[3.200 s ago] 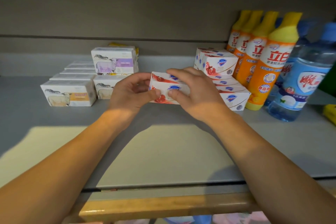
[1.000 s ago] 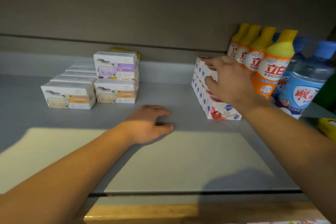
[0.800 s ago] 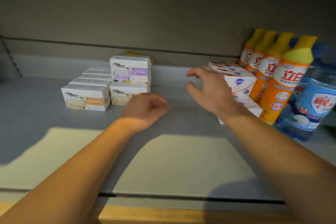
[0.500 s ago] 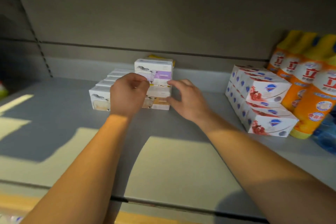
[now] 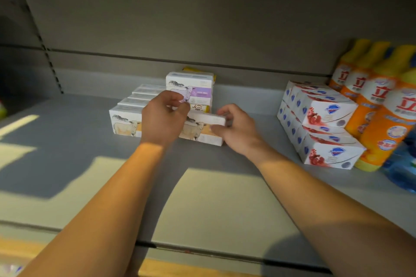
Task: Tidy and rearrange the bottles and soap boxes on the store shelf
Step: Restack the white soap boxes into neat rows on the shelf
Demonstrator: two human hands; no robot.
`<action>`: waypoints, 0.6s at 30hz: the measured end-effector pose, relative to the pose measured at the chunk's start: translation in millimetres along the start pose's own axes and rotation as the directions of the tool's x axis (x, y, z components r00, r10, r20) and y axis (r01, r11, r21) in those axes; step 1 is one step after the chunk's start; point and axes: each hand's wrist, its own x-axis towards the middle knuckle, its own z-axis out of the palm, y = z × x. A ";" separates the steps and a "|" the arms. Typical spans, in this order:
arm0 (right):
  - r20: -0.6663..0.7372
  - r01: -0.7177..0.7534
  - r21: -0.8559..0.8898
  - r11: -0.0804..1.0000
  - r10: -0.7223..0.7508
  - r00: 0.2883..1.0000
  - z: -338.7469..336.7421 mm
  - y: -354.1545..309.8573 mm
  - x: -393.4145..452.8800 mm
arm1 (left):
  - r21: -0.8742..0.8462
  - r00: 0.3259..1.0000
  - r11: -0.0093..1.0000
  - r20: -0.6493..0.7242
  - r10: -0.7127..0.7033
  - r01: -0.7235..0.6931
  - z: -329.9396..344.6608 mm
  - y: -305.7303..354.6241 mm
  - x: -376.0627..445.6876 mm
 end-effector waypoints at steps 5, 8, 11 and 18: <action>0.043 -0.153 0.375 0.914 0.147 0.988 -51.6 12.2 -38.1 | -0.051 0.966 0.994 0.246 -0.082 0.098 15.8 1.4 -12.3; 0.044 -0.196 0.566 0.801 0.208 0.977 -65.2 12.6 -47.6 | -0.215 0.851 0.937 0.509 -0.133 0.275 26.5 4.8 -26.3; 0.003 -0.193 0.646 0.739 0.249 0.968 -65.1 10.3 -47.0 | -0.359 0.742 0.841 0.666 -0.073 0.405 31.2 5.6 -34.0; 0.069 -0.207 0.769 0.605 0.243 0.967 -60.4 9.4 -41.4 | -0.456 0.728 0.754 0.684 -0.043 0.472 32.8 7.2 -31.9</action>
